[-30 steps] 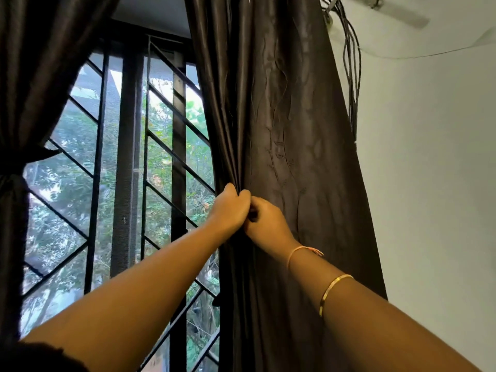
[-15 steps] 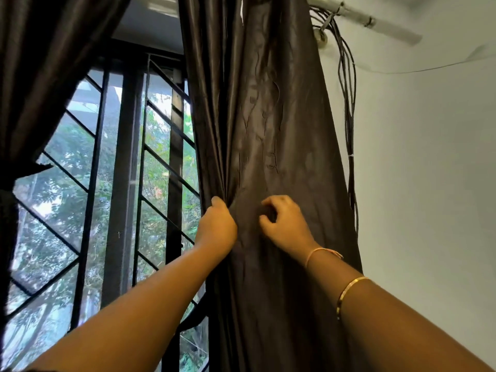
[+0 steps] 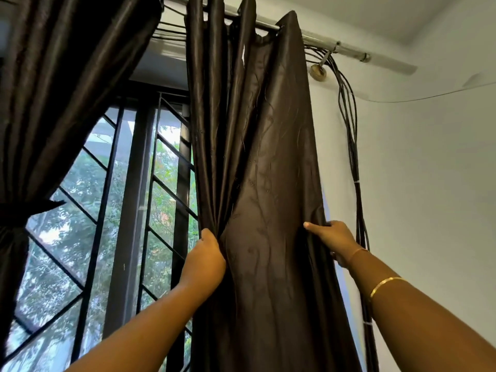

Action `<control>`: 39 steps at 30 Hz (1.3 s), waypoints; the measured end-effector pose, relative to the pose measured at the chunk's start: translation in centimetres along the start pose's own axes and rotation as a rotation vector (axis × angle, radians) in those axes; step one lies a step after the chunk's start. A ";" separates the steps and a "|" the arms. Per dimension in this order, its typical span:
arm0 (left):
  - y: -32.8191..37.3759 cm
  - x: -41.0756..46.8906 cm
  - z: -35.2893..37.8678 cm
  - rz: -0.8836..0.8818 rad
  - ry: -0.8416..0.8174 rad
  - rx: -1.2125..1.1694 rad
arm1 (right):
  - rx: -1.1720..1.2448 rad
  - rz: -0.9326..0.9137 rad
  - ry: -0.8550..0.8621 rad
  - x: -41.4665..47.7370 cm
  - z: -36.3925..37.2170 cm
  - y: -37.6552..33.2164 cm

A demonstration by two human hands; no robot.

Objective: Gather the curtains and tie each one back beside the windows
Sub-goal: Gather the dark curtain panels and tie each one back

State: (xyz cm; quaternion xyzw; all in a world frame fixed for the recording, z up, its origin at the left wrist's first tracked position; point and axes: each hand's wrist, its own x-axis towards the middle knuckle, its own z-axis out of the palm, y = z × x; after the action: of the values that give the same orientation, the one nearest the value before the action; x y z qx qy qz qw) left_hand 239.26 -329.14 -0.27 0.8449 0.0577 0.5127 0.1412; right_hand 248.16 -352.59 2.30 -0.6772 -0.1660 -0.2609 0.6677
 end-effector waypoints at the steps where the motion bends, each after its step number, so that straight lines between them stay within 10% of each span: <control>1: -0.2 0.1 0.0 -0.002 -0.002 0.011 | -0.018 -0.032 0.000 -0.2 0.3 0.0; 13: 4.9 0.0 0.8 -0.005 -0.210 -0.206 | -0.406 -0.300 0.362 -1.1 1.2 -3.1; 33: -3.3 0.1 -2.6 0.166 0.076 -0.542 | -0.631 -1.057 -0.113 -9.0 16.5 -10.6; 39: -3.2 -0.5 -2.9 0.278 -0.027 -0.524 | -0.512 -0.913 -0.105 -7.7 14.4 -7.0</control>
State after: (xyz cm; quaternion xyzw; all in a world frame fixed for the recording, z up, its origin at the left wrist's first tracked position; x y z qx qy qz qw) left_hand 236.57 -325.67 -0.39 0.7862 -0.1947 0.5131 0.2839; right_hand 239.76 -336.95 4.02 -0.6894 -0.4085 -0.5232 0.2901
